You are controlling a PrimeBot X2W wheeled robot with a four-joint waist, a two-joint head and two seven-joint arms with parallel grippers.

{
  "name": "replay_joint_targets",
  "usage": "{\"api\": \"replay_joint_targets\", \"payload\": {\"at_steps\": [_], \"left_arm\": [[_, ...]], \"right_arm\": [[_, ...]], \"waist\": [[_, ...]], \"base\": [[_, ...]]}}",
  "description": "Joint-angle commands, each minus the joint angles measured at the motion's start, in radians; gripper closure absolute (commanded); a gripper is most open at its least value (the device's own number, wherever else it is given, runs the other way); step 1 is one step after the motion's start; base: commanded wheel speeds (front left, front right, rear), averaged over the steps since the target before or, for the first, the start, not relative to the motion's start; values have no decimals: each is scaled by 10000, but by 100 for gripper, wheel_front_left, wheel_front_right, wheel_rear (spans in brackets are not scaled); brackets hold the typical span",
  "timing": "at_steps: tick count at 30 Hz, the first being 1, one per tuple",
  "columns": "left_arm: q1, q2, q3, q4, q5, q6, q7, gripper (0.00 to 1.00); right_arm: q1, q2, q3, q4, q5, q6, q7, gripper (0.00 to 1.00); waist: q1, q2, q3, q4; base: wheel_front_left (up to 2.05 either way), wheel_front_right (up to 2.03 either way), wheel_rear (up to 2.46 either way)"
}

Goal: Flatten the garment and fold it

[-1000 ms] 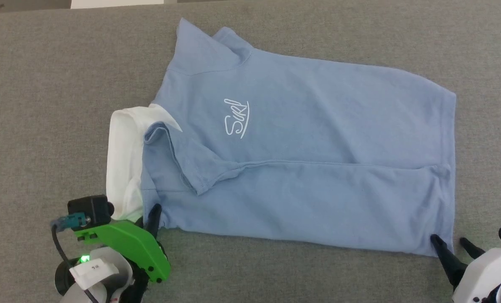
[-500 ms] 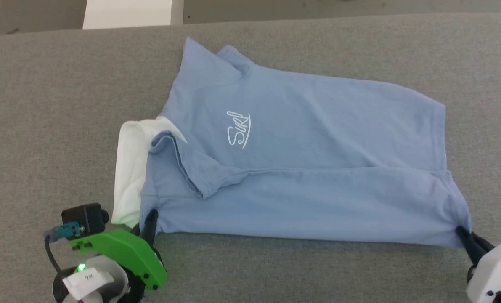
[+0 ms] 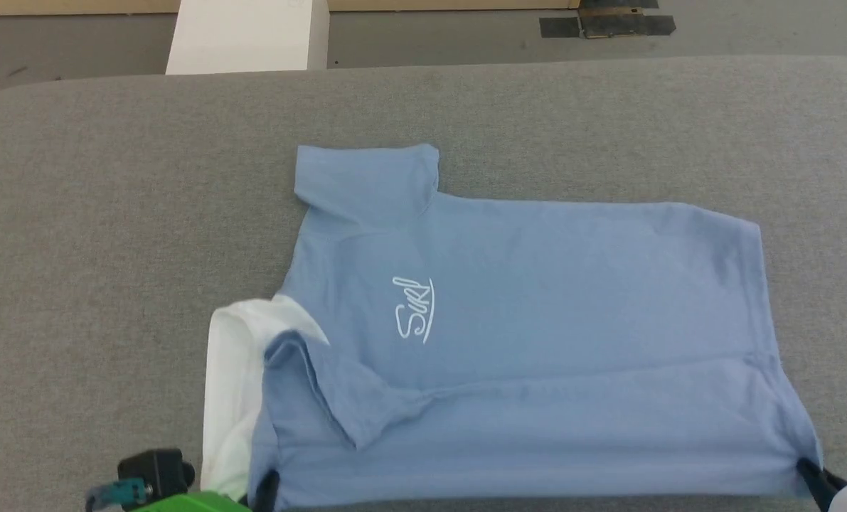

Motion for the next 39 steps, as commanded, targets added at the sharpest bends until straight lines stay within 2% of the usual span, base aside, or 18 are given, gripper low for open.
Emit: {"api": "replay_joint_targets", "payload": {"at_steps": [1, 6, 16, 17, 18, 19, 20, 26, 30, 35, 39], "left_arm": [[233, -64, -6, 71, -98, 75, 35, 100], [402, -384, -185, 493, -355, -69, -6, 100], [51, -590, -34, 1442, -433, -325, -420, 100], [-11, -614, 6, 1505, -410, -328, -507, 100], [-52, -610, 4, 1548, -386, -348, -542, 78], [-98, -630, 51, 1575, -372, -362, -636, 9], [-127, -673, 131, 1585, -380, -346, -748, 0], [85, -821, 597, 957, -539, -421, -1378, 0], [207, -731, 1086, -133, -238, -468, -2221, 0], [-287, -347, 1198, -873, 1434, -419, -3752, 0], [-1026, -213, 829, -633, 2739, -380, -4599, 0]], "right_arm": [[183, 52, -101, 88, -133, -21, 20, 100], [399, 185, -85, 423, -261, -21, 88, 100], [189, 142, 124, 854, -432, -21, -211, 100], [126, 152, 146, 839, -441, -21, -352, 74], [100, 153, 183, 830, -444, -21, -425, 0], [64, 180, 169, 809, -417, -21, -511, 0], [9, 229, 88, 775, -379, -21, -612, 0], [-202, 360, -276, 35, -254, -21, -1046, 0], [-612, 464, -833, -769, -585, -21, -2184, 0], [-1151, 561, -866, -1161, -1523, -21, -3967, 0], [-1371, 664, -598, -1111, -2098, -21, -5198, 0]], "waist": [[0, 0, 35, 59], [0, 0, 41, 191], [0, 0, -203, 314], [0, 0, -235, 330], [0, 0, -258, 340], [0, 0, -287, 350], [0, 0, -308, 353], [0, 0, -415, 307], [0, 0, -411, 275], [0, 0, -357, 256], [0, 0, -278, 216]], "base": [[0, 0, 0], [0, 0, 0], [0, 0, 0], [0, 0, 0], [0, 0, 0], [0, 0, 0], [0, 0, 0], [0, 0, 0], [0, 0, 0], [0, 0, 0], [0, 0, 0]]}}
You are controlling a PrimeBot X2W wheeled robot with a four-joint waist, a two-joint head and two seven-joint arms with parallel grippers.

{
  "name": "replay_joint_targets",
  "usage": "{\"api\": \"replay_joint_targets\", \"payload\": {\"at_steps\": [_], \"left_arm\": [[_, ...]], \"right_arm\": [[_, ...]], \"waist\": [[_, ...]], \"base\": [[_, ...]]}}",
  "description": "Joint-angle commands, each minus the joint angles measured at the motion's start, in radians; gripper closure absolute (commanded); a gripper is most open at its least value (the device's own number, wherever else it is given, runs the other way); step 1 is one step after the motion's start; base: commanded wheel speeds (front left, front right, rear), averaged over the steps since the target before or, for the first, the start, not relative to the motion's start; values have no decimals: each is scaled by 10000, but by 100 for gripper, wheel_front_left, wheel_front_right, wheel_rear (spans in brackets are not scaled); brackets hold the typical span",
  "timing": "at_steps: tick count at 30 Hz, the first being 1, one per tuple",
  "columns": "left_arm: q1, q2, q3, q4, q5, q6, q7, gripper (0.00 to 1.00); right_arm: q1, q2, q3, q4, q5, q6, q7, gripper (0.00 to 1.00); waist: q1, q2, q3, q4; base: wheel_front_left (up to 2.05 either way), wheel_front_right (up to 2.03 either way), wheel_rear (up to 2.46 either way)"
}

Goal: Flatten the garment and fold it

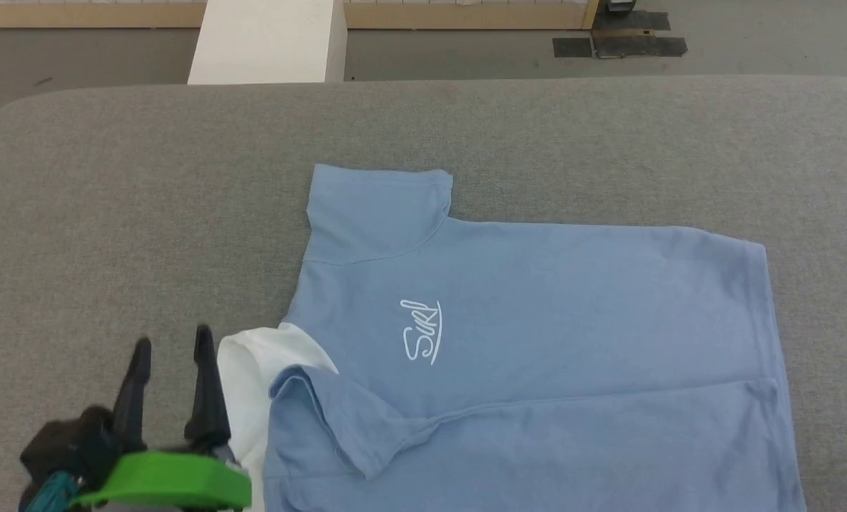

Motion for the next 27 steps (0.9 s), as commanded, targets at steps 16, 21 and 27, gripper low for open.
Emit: {"api": "replay_joint_targets", "payload": {"at_steps": [16, 21, 27], "left_arm": [[-8488, 1625, -1277, 2298, 112, -2668, 4859, 0], [-9903, 1641, -1736, 3695, -157, -3216, 6305, 0], [-10319, 1723, -1821, 4753, -613, -3112, 7719, 0]], "right_arm": [[-1109, 154, 978, 0, -52, -15, -568, 0], [-1556, 155, 1274, 14, 11, -15, -571, 0], [-1834, 156, 1502, 126, 81, -15, -544, 0]], "waist": [[0, 0, 2548, -563], [0, 0, 3342, -943], [0, 0, 3835, -1314]], "base": [[0, 0, 0], [0, 0, 0], [0, 0, 0]]}}
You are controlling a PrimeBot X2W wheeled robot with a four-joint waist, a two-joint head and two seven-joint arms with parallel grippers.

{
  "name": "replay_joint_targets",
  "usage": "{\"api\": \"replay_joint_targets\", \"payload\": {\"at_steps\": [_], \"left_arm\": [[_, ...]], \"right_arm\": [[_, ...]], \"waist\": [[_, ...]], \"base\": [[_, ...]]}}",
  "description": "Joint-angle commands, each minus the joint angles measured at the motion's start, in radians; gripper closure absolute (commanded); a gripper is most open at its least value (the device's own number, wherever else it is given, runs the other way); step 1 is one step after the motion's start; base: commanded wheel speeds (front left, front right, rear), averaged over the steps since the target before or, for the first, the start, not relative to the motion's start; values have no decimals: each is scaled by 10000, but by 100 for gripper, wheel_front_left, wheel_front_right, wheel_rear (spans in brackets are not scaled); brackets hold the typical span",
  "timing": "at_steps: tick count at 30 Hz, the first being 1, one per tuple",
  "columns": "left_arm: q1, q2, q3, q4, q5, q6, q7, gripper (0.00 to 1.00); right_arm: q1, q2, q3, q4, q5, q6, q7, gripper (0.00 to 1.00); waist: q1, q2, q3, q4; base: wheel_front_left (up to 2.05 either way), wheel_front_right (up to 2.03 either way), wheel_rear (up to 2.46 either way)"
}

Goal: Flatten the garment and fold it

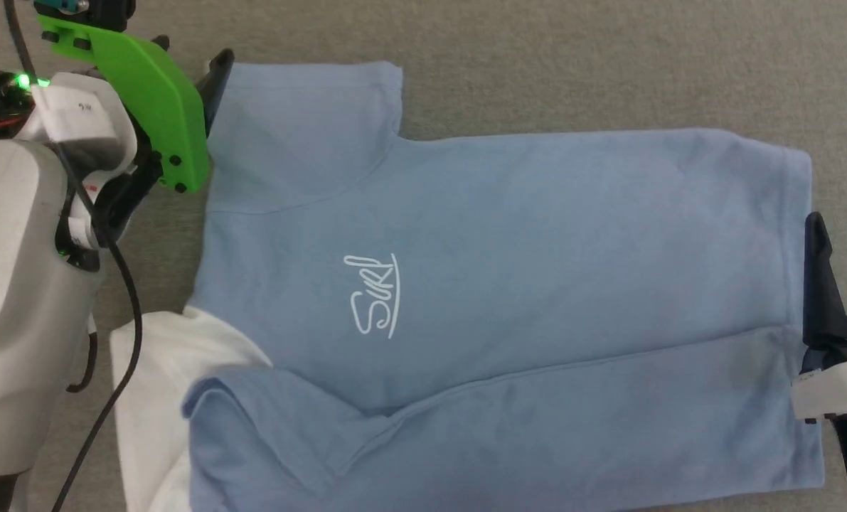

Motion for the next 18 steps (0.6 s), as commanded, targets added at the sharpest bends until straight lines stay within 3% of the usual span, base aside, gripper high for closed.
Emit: {"api": "replay_joint_targets", "payload": {"at_steps": [1, 6, 7, 8, 9, 14, 18], "left_arm": [[-234, 103, -24, 81, -87, 90, 169, 0], [-129, 330, -108, 361, -178, 271, 908, 0], [-75, 361, -155, 405, -233, 284, 1116, 11], [-71, 422, -188, 400, -188, 286, 1166, 29], [-83, 483, -200, 390, -132, 288, 1158, 100], [-11, 564, -135, 427, -159, 209, 891, 100], [47, 458, -80, 523, -178, 161, 442, 100]], "right_arm": [[-187, 5, 18, 54, 64, -15, 2, 0], [-244, 5, 33, 176, 156, -15, -18, 0], [-250, 6, 19, 195, 183, -15, -14, 0], [-258, 6, 11, 202, 200, -15, -14, 0], [-272, 6, 3, 205, 214, -15, -13, 0], [-458, -51, 43, 136, 220, -15, 84, 0], [-923, -620, 148, -57, 492, -15, 303, 0]], "waist": [[-1, 0, 565, -532], [-1, 0, 736, -691], [-1, 0, 763, -702], [-1, 0, 787, -710], [-1, 0, 816, -720], [-1, 0, 859, -732], [-1, 0, 769, -647]], "base": [[0, 0, 0], [0, 0, 0], [0, 0, 0], [0, 0, 0], [0, 0, 0], [0, 0, 0], [0, 0, 0]]}}
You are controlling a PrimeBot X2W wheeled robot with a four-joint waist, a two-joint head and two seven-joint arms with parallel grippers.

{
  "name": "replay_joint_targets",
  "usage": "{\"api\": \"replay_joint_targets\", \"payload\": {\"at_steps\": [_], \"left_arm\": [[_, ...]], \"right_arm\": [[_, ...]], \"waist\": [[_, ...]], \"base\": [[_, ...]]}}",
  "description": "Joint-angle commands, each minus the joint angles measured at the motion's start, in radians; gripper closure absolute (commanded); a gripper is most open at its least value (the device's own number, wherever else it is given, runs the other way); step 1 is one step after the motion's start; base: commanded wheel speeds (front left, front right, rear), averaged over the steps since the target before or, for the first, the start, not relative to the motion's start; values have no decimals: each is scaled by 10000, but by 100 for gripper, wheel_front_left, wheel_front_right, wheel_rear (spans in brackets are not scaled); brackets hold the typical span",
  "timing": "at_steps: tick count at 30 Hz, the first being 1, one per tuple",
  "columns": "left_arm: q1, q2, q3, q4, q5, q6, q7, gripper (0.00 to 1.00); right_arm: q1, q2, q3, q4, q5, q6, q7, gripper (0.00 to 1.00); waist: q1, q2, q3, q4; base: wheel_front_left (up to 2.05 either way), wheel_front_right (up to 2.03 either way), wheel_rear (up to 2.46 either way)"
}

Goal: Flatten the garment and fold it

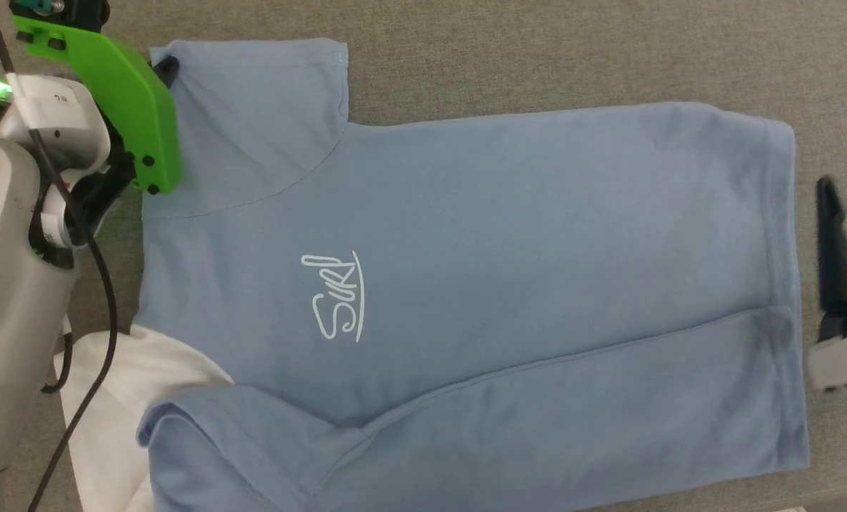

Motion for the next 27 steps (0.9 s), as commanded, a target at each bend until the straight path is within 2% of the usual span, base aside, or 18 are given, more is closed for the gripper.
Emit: {"api": "replay_joint_targets", "payload": {"at_steps": [1, 6, 8, 15, 22, 27], "left_arm": [[146, -36, 6, 147, 39, -35, -114, 100], [159, -150, -31, 215, 11, -83, -336, 100], [145, -220, -78, 198, 10, -95, -383, 100], [89, -470, -216, 186, -24, -83, -482, 100], [83, -497, -242, 179, -70, -29, -475, 100], [7, -497, -273, 152, -77, 6, -410, 100]], "right_arm": [[-525, -329, -20, -172, 227, -15, 124, 0], [-2100, -1262, -161, -143, 1194, -15, 1276, 0], [-2681, -1698, -133, 137, 1393, -15, 2148, 0], [-3675, -2548, 224, 1353, 2081, -15, 5622, 0], [-3403, -2725, 631, 1665, 2540, -15, 7153, 0], [-3250, -2715, 746, 1758, 2638, -15, 7471, 0]], "waist": [[-1, 0, -84, 68], [-1, 0, -181, 230], [-1, 0, -161, 344], [-1, 0, 58, 740], [-1, 0, 197, 903], [-1, 0, 279, 927]], "base": [[0, 0, 0], [0, 0, 0], [0, 0, 0], [0, 0, 0], [0, 0, 0], [0, 0, 0]]}}
